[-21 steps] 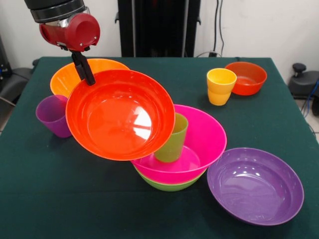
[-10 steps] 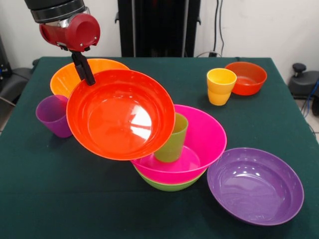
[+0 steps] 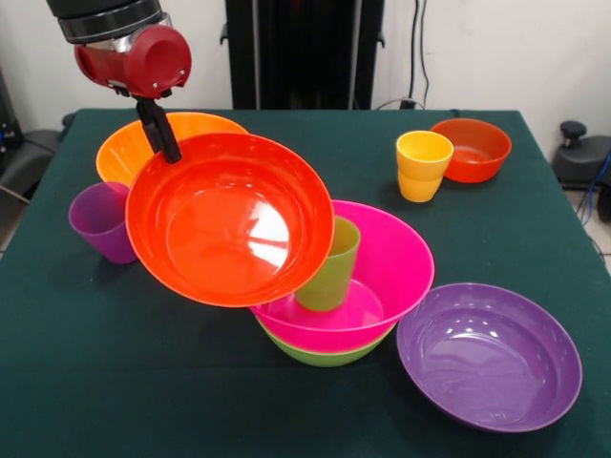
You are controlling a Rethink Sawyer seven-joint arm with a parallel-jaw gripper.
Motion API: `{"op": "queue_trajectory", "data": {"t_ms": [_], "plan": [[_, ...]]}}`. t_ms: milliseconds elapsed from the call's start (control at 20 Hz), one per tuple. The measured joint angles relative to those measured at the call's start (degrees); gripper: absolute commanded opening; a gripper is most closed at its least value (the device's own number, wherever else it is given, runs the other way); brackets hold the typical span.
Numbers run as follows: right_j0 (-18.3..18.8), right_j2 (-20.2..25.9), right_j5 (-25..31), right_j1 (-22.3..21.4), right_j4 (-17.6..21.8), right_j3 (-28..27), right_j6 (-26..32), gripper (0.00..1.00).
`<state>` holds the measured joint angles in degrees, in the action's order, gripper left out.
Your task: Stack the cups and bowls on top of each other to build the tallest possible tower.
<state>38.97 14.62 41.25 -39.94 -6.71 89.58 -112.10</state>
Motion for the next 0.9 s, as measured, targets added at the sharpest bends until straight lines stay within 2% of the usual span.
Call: {"op": "queue_trajectory", "data": {"t_ms": [900], "plan": [[-1.5, 0.0, 0.0, -4.9, -0.7, 1.1, 0.0, 0.00]]}}
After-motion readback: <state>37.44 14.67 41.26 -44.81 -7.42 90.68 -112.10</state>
